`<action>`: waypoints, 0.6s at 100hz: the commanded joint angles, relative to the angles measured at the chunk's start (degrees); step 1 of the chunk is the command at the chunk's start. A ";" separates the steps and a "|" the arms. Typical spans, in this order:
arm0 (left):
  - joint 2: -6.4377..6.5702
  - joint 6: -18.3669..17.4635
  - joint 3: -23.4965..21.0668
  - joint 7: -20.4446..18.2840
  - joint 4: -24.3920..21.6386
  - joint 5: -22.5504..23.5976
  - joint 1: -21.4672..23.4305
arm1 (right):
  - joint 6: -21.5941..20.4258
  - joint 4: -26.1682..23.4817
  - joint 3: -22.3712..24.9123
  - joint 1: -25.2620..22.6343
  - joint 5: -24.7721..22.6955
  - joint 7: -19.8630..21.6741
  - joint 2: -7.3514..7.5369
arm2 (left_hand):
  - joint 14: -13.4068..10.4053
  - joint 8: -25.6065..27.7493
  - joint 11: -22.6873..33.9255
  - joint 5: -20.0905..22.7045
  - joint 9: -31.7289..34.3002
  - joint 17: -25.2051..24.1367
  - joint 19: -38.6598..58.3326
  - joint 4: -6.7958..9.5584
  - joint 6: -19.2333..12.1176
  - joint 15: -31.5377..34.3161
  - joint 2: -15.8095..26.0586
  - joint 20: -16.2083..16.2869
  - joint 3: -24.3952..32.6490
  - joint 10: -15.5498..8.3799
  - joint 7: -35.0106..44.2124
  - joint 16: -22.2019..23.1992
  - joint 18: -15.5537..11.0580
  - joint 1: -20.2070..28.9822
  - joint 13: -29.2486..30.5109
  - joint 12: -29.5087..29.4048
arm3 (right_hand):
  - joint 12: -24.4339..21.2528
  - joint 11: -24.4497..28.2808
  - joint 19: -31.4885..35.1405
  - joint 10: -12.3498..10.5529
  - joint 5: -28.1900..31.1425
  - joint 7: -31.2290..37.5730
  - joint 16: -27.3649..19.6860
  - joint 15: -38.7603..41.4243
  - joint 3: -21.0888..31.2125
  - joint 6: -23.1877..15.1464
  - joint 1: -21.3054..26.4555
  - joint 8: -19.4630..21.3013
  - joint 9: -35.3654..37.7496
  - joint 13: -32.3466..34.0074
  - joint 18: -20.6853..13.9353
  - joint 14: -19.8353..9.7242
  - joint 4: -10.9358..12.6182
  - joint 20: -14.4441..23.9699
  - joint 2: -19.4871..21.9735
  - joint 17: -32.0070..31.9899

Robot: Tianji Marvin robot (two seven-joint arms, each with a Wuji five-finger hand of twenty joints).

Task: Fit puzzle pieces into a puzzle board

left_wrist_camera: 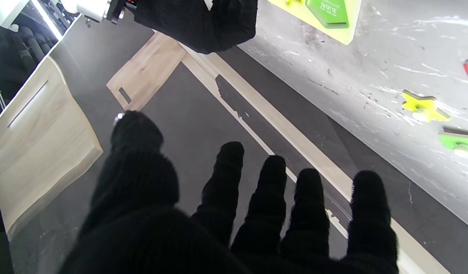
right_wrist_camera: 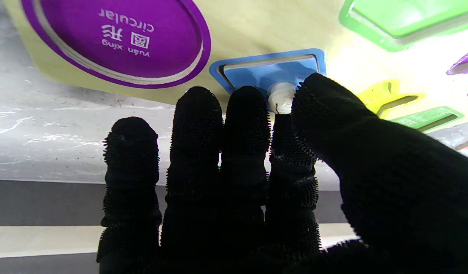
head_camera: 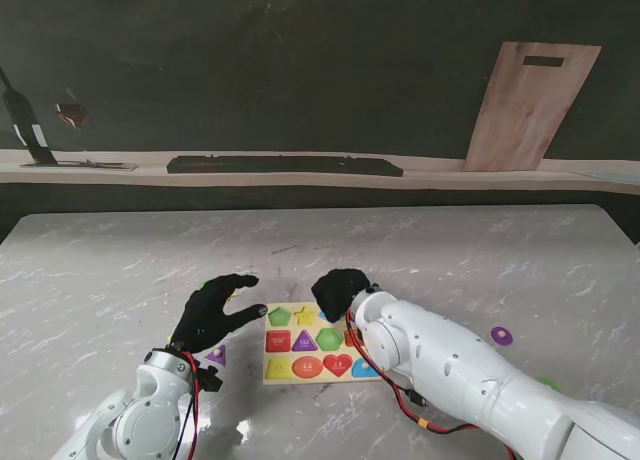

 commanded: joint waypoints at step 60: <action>-0.19 -0.23 0.02 0.20 -0.06 -0.05 0.11 | -1.59 -0.83 -0.76 -0.30 -1.86 1.39 1.25 | -1.89 -0.22 -1.22 1.11 0.29 -0.80 -0.68 2.24 -1.61 -1.14 1.37 0.82 -2.07 -0.60 -1.21 -0.25 -5.04 0.48 0.31 -0.49 | 2.88 3.63 1.89 2.37 -7.66 -2.01 0.07 1.98 -3.42 -2.47 -1.41 2.34 -5.53 -4.11 2.54 0.54 1.73 0.36 5.99 -4.56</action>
